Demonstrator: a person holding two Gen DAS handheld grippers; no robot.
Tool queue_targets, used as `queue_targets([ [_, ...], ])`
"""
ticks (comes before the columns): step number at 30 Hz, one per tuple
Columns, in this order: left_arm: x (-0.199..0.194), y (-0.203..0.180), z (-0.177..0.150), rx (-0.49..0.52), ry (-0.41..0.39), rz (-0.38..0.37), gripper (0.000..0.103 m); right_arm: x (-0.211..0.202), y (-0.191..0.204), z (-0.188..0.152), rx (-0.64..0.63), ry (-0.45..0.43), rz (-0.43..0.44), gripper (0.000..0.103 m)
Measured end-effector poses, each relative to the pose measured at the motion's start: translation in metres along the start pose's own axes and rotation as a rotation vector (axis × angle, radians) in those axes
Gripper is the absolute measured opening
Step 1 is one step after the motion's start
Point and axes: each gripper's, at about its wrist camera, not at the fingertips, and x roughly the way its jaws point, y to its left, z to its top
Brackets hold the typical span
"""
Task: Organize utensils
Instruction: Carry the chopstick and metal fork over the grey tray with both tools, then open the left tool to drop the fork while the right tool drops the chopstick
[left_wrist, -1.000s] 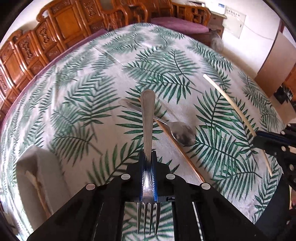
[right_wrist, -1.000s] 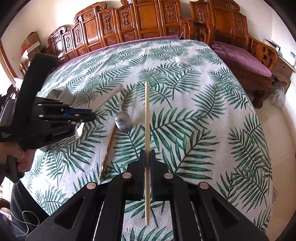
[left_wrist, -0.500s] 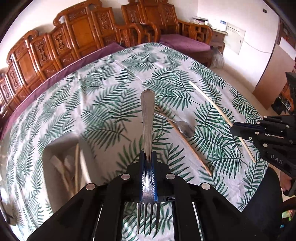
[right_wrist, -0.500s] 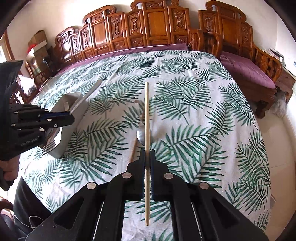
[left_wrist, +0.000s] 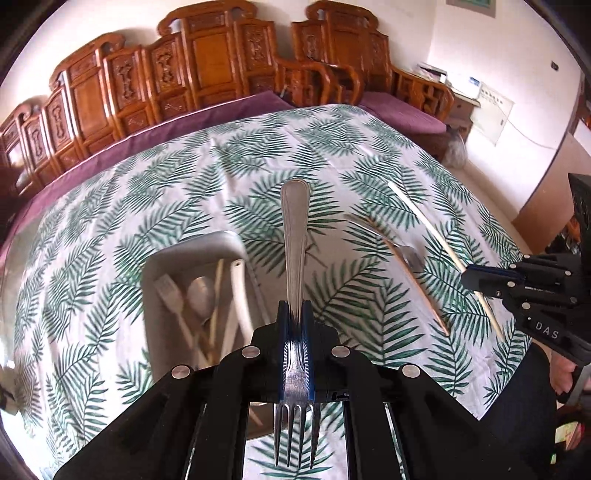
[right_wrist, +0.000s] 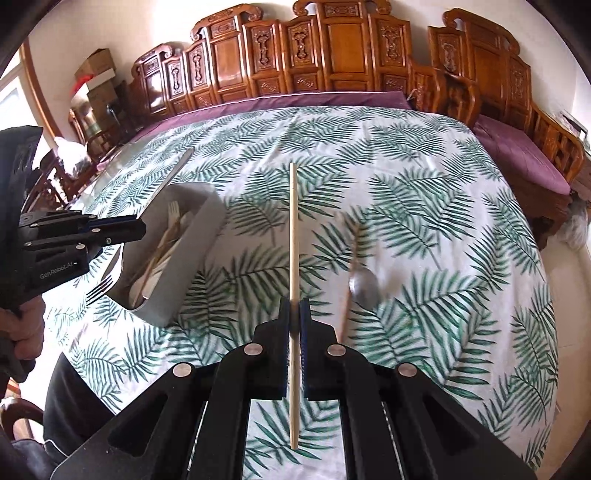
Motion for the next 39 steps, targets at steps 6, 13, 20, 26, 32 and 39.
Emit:
queue_targets([
  [6, -0.007, 0.030, -0.011, -0.039, -0.006, 0.020, 0.006, 0.010, 0.029, 0.010, -0.032, 0.013, 0.014, 0.006],
  [13, -0.004, 0.070, -0.022, -0.116, -0.002, 0.028, 0.006, 0.022, 0.058, 0.018, -0.073, 0.032, 0.025, 0.006],
  [20, 0.008, 0.093, -0.028, -0.158, 0.011, 0.034, 0.007, 0.030, 0.085, 0.023, -0.105, 0.055, 0.045, 0.006],
  [26, 0.017, 0.100, -0.030, -0.176, 0.015, 0.022, 0.007, 0.034, 0.094, 0.028, -0.105, 0.074, 0.063, 0.006],
  [32, 0.017, 0.104, -0.028, -0.192, 0.001, 0.015, 0.007, 0.038, 0.099, 0.030, -0.110, 0.083, 0.068, 0.006],
  [39, -0.003, 0.105, -0.029, -0.182, -0.041, 0.032, 0.010, 0.046, 0.117, 0.040, -0.135, 0.081, 0.089, 0.006],
])
